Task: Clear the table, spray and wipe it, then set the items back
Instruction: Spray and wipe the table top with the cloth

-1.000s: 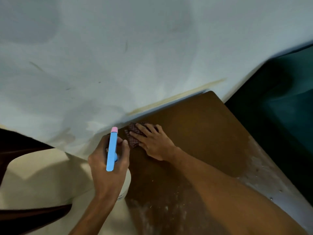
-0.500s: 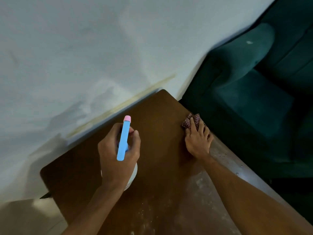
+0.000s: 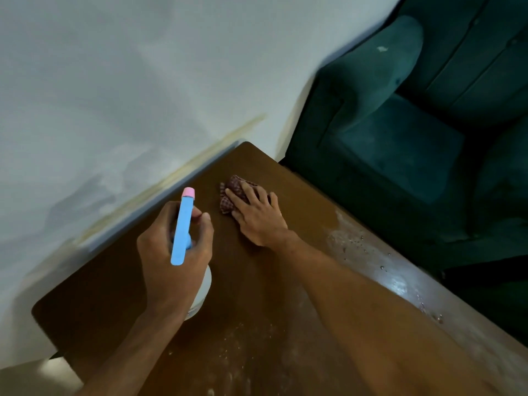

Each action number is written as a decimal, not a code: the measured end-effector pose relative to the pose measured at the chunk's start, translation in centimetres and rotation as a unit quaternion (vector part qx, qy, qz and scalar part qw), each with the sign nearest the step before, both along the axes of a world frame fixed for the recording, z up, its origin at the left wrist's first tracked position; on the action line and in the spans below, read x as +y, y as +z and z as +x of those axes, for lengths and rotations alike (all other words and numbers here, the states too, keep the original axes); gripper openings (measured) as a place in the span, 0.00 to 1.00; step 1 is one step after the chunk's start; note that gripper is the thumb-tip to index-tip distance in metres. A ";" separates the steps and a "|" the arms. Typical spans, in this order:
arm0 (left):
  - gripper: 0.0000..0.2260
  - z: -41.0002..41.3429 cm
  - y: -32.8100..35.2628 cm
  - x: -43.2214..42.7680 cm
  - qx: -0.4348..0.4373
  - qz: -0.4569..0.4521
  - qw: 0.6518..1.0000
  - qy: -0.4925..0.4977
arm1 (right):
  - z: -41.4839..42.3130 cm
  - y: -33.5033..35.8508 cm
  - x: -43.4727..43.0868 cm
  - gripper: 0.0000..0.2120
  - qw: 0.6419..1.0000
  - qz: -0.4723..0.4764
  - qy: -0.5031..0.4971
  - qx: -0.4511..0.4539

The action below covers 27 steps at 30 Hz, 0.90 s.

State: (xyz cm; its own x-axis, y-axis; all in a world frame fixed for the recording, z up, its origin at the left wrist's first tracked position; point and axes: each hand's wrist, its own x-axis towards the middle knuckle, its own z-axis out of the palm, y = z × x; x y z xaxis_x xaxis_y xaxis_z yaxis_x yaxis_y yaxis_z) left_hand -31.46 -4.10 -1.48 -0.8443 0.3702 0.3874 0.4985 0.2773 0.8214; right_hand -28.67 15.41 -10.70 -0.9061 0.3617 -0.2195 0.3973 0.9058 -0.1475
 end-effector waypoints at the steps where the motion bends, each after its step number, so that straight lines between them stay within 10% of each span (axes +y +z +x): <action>1: 0.08 0.4 0.1 0.0 -0.001 -0.001 1.000 0.000 | 0.6 -0.2 0.8 0.26 1.000 0.006 -0.016 -0.001; 8: 0.08 3.7 1.4 0.3 -0.023 0.029 0.999 -0.004 | 14.0 -0.2 7.2 0.26 0.925 0.022 -0.379 0.011; 15: 0.11 6.8 2.1 0.0 -0.050 0.039 0.998 0.014 | 18.5 0.1 5.9 0.27 0.893 0.001 -0.449 -0.015; 27: 0.08 9.7 3.0 -7.5 -0.032 0.010 0.988 0.149 | 8.7 1.7 -9.8 0.27 0.996 -0.022 -0.075 -0.029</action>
State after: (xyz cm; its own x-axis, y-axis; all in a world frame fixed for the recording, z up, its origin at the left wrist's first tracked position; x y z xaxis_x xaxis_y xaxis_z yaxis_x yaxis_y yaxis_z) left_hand -21.74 -11.62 1.50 -0.9376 0.0938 0.3348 0.3441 0.3884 0.8548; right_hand -19.98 5.60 -8.98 -0.8275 0.4814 -0.2890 0.5372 0.8286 -0.1579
